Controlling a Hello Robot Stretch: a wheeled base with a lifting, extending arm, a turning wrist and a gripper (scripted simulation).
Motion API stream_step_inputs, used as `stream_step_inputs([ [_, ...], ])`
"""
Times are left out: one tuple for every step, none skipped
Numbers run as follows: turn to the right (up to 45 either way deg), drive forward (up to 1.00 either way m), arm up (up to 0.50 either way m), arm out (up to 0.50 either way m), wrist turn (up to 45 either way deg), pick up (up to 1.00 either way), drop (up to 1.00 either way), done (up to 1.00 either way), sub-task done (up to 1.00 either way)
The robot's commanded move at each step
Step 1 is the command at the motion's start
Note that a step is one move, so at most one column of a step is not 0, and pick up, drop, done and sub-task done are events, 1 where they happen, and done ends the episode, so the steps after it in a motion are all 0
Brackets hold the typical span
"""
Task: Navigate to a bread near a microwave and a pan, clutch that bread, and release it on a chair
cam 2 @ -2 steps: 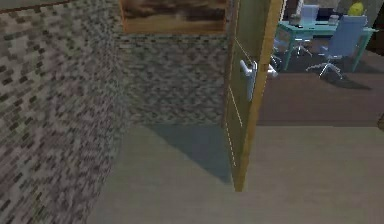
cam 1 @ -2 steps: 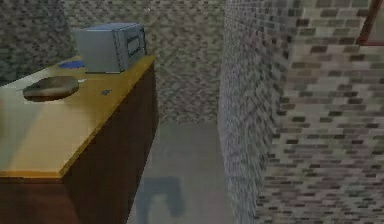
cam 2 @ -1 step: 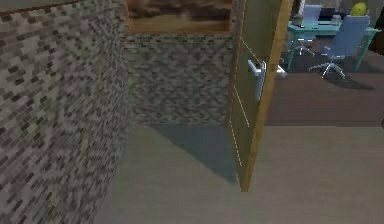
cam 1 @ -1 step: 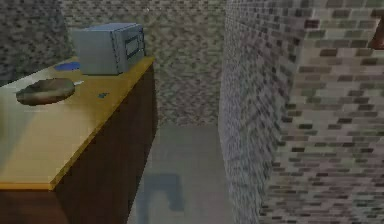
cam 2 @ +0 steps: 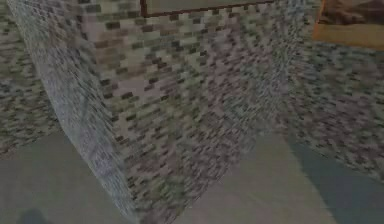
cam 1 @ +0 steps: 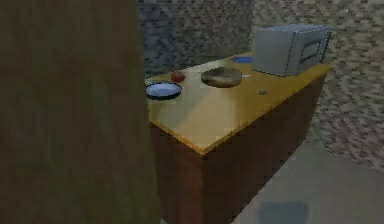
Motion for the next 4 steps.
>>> stream_step_inputs([
  [42.0,0.00,0.00,0.00,0.0,0.00,0.00,0.00,0.00],
  [0.0,1.00,0.00,0.00,0.0,0.00,0.00,0.00,0.00],
  [-45.0,0.00,0.00,0.00,0.0,0.00,0.00,0.00,0.00],
  [-45.0,0.00,0.00,0.00,0.0,0.00,0.00,0.00,0.00],
])
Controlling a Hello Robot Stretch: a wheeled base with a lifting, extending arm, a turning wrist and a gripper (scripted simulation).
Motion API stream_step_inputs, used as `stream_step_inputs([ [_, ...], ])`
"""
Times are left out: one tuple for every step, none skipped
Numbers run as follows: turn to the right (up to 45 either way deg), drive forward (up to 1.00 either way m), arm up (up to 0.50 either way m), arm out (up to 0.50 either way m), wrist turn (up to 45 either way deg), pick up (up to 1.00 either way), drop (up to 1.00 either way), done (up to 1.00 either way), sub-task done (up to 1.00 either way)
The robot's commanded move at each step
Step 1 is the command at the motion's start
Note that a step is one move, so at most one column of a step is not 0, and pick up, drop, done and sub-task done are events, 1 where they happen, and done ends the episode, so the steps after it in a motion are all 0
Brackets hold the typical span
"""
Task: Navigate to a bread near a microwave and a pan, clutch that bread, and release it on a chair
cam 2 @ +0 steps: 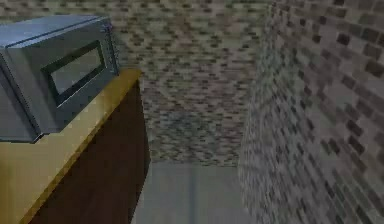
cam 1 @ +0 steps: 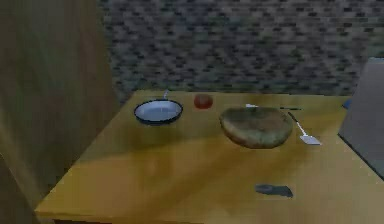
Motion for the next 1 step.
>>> stream_step_inputs([
  [-45.0,0.00,0.00,0.00,0.0,0.00,0.00,0.00,0.00],
])
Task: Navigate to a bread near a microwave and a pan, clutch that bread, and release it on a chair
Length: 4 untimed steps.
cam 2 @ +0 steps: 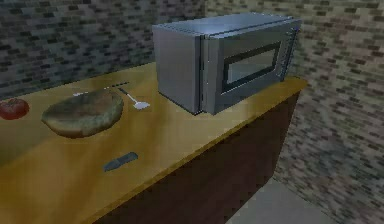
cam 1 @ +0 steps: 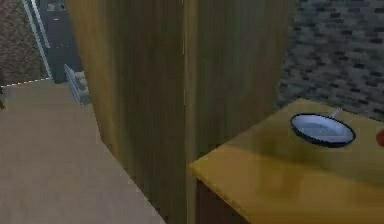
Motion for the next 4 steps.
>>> stream_step_inputs([
  [-24.0,0.00,0.00,0.00,0.0,0.00,0.00,0.00,0.00],
  [0.0,0.00,0.50,0.00,0.0,0.00,0.00,0.00,0.00],
  [0.0,0.00,0.38,0.00,0.0,0.00,0.00,0.00,0.00],
  [0.0,0.00,0.00,0.40,0.0,0.00,0.00,0.00,0.00],
])
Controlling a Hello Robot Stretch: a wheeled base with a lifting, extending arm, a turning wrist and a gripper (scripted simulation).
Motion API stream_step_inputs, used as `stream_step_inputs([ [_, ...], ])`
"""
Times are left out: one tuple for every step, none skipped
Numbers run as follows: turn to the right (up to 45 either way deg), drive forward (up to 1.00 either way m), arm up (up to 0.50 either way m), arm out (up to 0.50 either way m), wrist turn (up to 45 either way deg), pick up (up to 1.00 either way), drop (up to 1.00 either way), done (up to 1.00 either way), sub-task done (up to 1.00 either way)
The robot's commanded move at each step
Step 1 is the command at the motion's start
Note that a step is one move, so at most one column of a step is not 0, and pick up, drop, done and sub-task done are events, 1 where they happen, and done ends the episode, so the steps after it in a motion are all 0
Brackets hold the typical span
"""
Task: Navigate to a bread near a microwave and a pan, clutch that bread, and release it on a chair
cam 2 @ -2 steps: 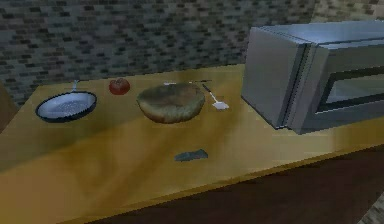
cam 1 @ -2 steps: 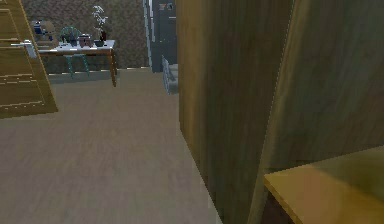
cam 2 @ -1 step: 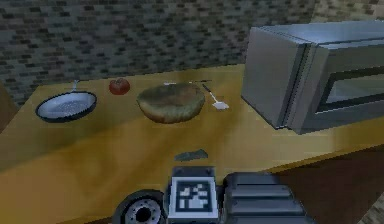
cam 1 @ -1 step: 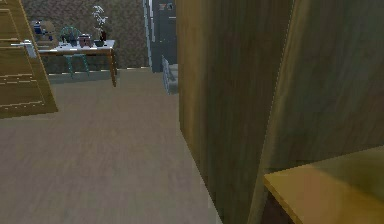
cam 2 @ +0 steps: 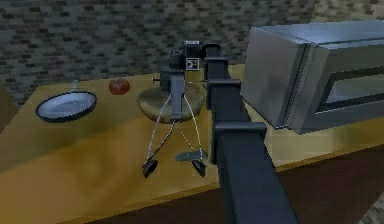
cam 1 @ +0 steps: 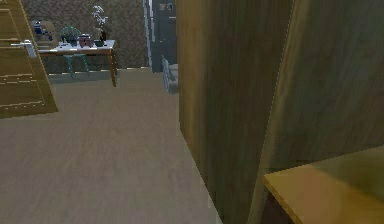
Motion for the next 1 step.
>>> stream_step_inputs([
  [0.0,0.00,0.00,0.00,45.0,0.00,0.00,0.00,0.00],
])
